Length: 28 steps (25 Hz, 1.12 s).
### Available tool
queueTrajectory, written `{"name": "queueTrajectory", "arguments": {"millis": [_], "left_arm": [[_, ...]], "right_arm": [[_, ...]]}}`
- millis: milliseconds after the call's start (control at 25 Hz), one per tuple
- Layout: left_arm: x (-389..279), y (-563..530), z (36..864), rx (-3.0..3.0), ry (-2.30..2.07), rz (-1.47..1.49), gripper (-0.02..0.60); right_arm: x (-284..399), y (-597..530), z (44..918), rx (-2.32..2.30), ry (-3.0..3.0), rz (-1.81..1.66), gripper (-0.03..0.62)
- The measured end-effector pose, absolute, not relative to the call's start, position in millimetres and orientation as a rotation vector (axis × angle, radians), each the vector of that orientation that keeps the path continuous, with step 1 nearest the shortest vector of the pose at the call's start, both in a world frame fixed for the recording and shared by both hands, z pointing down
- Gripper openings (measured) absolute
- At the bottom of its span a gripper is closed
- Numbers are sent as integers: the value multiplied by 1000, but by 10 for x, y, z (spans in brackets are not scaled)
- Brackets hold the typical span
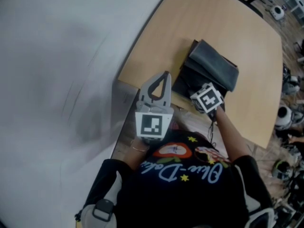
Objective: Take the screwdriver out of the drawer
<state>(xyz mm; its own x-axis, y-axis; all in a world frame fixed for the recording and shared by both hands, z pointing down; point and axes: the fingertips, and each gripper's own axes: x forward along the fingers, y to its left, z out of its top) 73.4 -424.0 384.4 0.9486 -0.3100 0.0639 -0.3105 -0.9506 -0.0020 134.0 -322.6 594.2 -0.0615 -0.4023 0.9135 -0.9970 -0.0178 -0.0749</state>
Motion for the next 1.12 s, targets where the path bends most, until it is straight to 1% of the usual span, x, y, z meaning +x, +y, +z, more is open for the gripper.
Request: {"name": "queueTrajectory", "arguments": {"millis": [200, 440, 640, 1120], "left_arm": [[690, -4246, 3859, 3082, -528, 101, 0], [668, -4221, 3851, 3081, -546, 127, 0], [725, -4109, 3806, 3103, -499, 133, 0], [959, -3805, 3760, 3132, -335, 121, 0]], "right_arm": [[1354, -3237, 5790, 1583, -1596, 1011, 51], [1522, -3233, 5449, 1828, -1641, 875, 51], [1579, -3156, 5028, 2039, -1664, 803, 51], [1644, -2997, 4209, 2279, -1764, 559, 51]]}}
